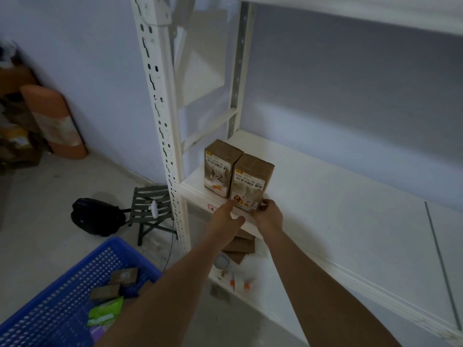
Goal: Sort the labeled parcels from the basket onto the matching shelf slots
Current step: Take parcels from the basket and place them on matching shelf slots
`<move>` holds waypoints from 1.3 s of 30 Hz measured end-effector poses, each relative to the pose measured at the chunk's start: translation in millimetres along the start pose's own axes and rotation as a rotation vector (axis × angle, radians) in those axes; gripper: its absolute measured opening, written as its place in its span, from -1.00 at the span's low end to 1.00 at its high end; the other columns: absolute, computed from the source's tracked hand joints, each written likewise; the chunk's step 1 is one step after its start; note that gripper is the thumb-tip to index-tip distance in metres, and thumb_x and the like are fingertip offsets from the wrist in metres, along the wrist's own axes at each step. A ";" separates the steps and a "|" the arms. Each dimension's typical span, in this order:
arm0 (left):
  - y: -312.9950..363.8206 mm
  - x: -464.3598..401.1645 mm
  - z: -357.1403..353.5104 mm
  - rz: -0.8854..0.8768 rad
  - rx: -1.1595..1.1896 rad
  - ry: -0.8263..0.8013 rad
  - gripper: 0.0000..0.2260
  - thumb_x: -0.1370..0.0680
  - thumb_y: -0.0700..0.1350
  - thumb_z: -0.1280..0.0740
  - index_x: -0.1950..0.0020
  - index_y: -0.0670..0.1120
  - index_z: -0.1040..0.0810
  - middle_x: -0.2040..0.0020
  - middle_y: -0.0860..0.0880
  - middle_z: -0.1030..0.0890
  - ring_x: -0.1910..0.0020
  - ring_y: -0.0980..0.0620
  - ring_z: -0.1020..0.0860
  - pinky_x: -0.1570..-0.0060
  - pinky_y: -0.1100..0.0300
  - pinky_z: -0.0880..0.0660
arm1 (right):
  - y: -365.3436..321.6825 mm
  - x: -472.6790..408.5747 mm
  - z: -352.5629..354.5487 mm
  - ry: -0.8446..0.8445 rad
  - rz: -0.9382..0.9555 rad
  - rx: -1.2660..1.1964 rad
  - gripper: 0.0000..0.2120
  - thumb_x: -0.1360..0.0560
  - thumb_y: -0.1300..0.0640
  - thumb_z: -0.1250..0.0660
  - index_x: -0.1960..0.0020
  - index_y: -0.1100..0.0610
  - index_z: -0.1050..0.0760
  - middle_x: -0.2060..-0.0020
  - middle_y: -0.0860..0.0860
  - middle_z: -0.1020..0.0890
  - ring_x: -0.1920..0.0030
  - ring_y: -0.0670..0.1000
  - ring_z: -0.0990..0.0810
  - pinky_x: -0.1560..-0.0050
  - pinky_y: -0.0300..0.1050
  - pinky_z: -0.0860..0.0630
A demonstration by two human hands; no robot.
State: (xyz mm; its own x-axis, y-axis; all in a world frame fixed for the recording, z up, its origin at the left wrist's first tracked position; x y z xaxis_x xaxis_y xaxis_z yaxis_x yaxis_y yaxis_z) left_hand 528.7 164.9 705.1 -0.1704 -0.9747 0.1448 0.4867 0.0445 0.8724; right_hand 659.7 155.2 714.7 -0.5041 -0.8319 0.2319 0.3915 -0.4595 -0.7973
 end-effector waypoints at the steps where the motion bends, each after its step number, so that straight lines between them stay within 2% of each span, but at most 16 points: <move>1: 0.8 -1.3 0.2 0.008 -0.001 -0.003 -0.54 -0.52 -0.16 -0.32 -0.42 -0.05 -0.36 -0.32 -0.07 -0.47 -0.30 -0.04 -0.43 -0.26 0.11 -0.40 | -0.6 -2.8 -0.4 0.009 0.003 0.014 -0.65 -0.47 0.16 -0.36 -0.23 0.17 -0.45 -0.13 0.10 -0.61 -0.12 0.12 -0.57 0.02 -0.12 -0.47; 5: 3.6 0.1 -2.2 0.022 0.021 -0.099 -0.47 -0.50 -0.23 -0.33 -0.46 -0.06 -0.30 -0.36 -0.04 -0.41 -0.36 -0.05 -0.37 -0.26 0.21 -0.31 | 2.5 -4.7 -0.2 0.018 0.011 0.022 -0.74 -0.49 0.09 -0.32 -0.15 0.14 -0.49 -0.05 0.10 -0.63 -0.01 0.11 -0.58 0.12 -0.16 -0.42; 7: 1.9 5.9 -2.5 0.029 0.013 -0.148 -0.43 -0.49 -0.24 -0.34 -0.47 -0.05 -0.26 -0.40 -0.05 -0.38 -0.36 -0.05 -0.37 -0.33 0.17 -0.31 | 7.5 3.3 -0.1 0.000 -0.003 -0.014 -0.73 -0.48 0.16 -0.31 -0.16 0.16 -0.48 -0.06 0.10 -0.62 0.03 0.08 -0.55 0.10 -0.16 -0.41; 11: -7.4 32.4 11.1 0.073 0.014 -0.176 -0.47 -0.51 -0.25 -0.33 -0.45 -0.10 -0.27 -0.32 -0.01 -0.41 -0.31 0.04 -0.36 -0.20 0.26 -0.31 | 17.5 27.4 -2.9 -0.003 -0.027 -0.039 -0.60 -0.46 0.21 -0.32 -0.29 0.16 -0.42 -0.14 0.05 -0.56 -0.17 0.09 -0.52 -0.13 -0.12 -0.41; 14: -24.6 54.4 39.0 0.079 -0.016 -0.173 -0.54 -0.51 -0.26 -0.31 -0.40 -0.08 -0.33 -0.27 0.02 -0.42 -0.30 0.06 -0.38 -0.12 0.25 -0.33 | 14.1 48.3 -17.9 -0.039 -0.016 -0.035 -0.61 -0.47 0.20 -0.31 -0.29 0.15 -0.42 -0.15 0.07 -0.56 -0.15 0.08 -0.52 -0.10 -0.15 -0.42; 16: -44.7 67.1 73.5 0.123 -0.042 -0.138 -0.58 -0.53 -0.23 -0.32 -0.37 -0.08 -0.35 -0.17 0.06 -0.40 -0.27 0.03 -0.40 -0.12 0.22 -0.38 | 0.7 65.5 -34.5 -0.102 0.007 -0.009 -0.69 -0.51 0.20 -0.28 -0.25 0.17 -0.43 -0.06 0.05 -0.56 -0.03 0.06 -0.53 0.07 -0.21 -0.45; 18: -60.8 70.9 102.7 0.143 -0.099 -0.102 -0.59 -0.53 -0.17 -0.33 -0.37 -0.07 -0.36 -0.21 0.05 -0.42 -0.21 0.00 -0.46 -0.08 0.23 -0.45 | -12.5 75.7 -47.9 -0.172 0.015 0.028 -0.85 -0.54 0.23 -0.25 -0.10 0.14 -0.44 0.10 0.02 -0.48 0.15 0.01 -0.51 0.31 -0.31 -0.37; 19: -71.0 74.7 123.2 0.152 -0.140 -0.072 -0.61 -0.53 -0.15 -0.33 -0.34 -0.08 -0.38 -0.21 0.04 -0.44 -0.14 0.02 -0.48 -0.02 0.25 -0.48 | -21.0 82.3 -60.7 -0.219 0.016 0.063 -0.92 -0.53 0.24 -0.26 -0.01 0.12 -0.42 0.14 0.03 -0.46 0.20 -0.01 -0.48 0.34 -0.31 -0.37; 20: -81.5 82.2 145.8 0.162 -0.170 -0.038 -0.64 -0.53 -0.15 -0.33 -0.32 -0.10 -0.39 -0.18 0.03 -0.47 -0.07 0.04 -0.49 0.03 0.25 -0.49 | -29.6 89.4 -77.5 -0.273 0.027 0.104 -0.94 -0.51 0.24 -0.28 0.07 0.12 -0.41 0.15 0.04 -0.47 0.21 -0.02 -0.47 0.28 -0.25 -0.44; 22: -105.7 96.6 190.3 0.201 -0.188 0.013 -0.61 -0.53 -0.17 -0.33 -0.34 -0.12 -0.39 -0.17 -0.05 -0.51 -0.05 0.00 -0.52 0.00 0.17 -0.50 | -48.4 109.7 -115.0 -0.381 0.073 0.151 -0.89 -0.50 0.22 -0.30 0.03 0.09 -0.39 0.11 0.04 -0.48 0.11 0.00 -0.49 0.09 -0.17 -0.48; 26: -164.6 142.3 279.5 0.281 -0.222 0.078 -0.56 -0.55 -0.12 -0.31 -0.42 -0.11 -0.34 -0.34 -0.11 -0.44 -0.28 -0.10 -0.45 -0.15 0.16 -0.41 | -86.5 164.8 -194.7 -0.519 0.196 0.340 -0.73 -0.52 0.13 -0.29 -0.20 0.11 -0.40 0.00 0.04 -0.48 -0.03 0.07 -0.53 0.08 -0.17 -0.45; 29: -215.0 183.1 342.6 0.391 -0.281 0.106 -0.55 -0.55 -0.09 -0.31 -0.42 -0.12 -0.34 -0.38 -0.11 -0.41 -0.32 -0.10 -0.41 -0.26 0.12 -0.34 | -111.8 211.4 -250.5 -0.622 0.295 0.379 -0.97 -0.48 0.23 -0.28 0.11 0.17 -0.43 0.24 0.05 -0.45 0.25 0.00 -0.47 0.23 -0.18 -0.38; 31: -247.3 207.3 379.5 0.458 -0.324 0.114 -0.53 -0.55 -0.10 -0.31 -0.44 -0.13 -0.30 -0.39 -0.15 -0.39 -0.33 -0.11 -0.39 -0.24 0.14 -0.34 | -122.8 233.1 -285.3 -0.655 0.334 0.401 -0.86 -0.48 0.26 -0.27 0.23 0.15 -0.36 0.31 0.07 -0.43 0.28 0.01 -0.44 0.23 -0.21 -0.37; 35: -304.1 250.0 427.4 0.581 -0.369 0.130 -0.47 -0.54 -0.05 -0.32 -0.47 -0.10 -0.25 -0.43 -0.12 -0.35 -0.37 -0.09 -0.37 -0.29 0.13 -0.34 | -138.2 261.8 -346.1 -0.771 0.407 0.496 -0.88 -0.54 0.25 -0.23 0.10 0.31 -0.48 0.21 0.18 -0.55 0.03 0.19 -0.53 0.12 -0.08 -0.44; 37: -329.6 261.5 439.4 0.643 -0.396 0.101 -0.51 -0.54 -0.06 -0.30 -0.45 -0.10 -0.29 -0.41 -0.12 -0.38 -0.35 -0.09 -0.38 -0.28 0.12 -0.36 | -139.2 264.3 -375.4 -0.820 0.396 0.543 -0.72 -0.55 0.22 -0.24 -0.18 0.38 -0.47 -0.09 0.27 -0.56 -0.15 0.22 -0.51 -0.08 0.00 -0.45; 39: -351.1 264.7 447.8 0.672 -0.398 0.094 -0.56 -0.53 -0.04 -0.29 -0.39 -0.09 -0.35 -0.36 -0.11 -0.43 -0.29 -0.09 -0.43 -0.21 0.11 -0.40 | -136.9 254.5 -406.7 -0.843 0.421 0.586 -0.60 -0.53 0.17 -0.28 -0.33 0.28 -0.40 -0.27 0.20 -0.50 -0.22 0.15 -0.49 -0.10 -0.09 -0.42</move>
State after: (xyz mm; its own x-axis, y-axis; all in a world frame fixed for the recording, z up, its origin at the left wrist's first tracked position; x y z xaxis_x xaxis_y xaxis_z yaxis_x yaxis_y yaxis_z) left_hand -71.0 -10.6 646.2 0.3340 -0.7816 0.5269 0.7328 0.5669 0.3763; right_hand 164.8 132.9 656.2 0.3527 -0.7992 0.4867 0.8239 0.0187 -0.5664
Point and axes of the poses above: each hand's wrist, its own x-axis away from the middle knuckle, its own z-axis out of the back of the hand, y = z × x, the point moved 4 cm from there along -x, towards the middle knuckle
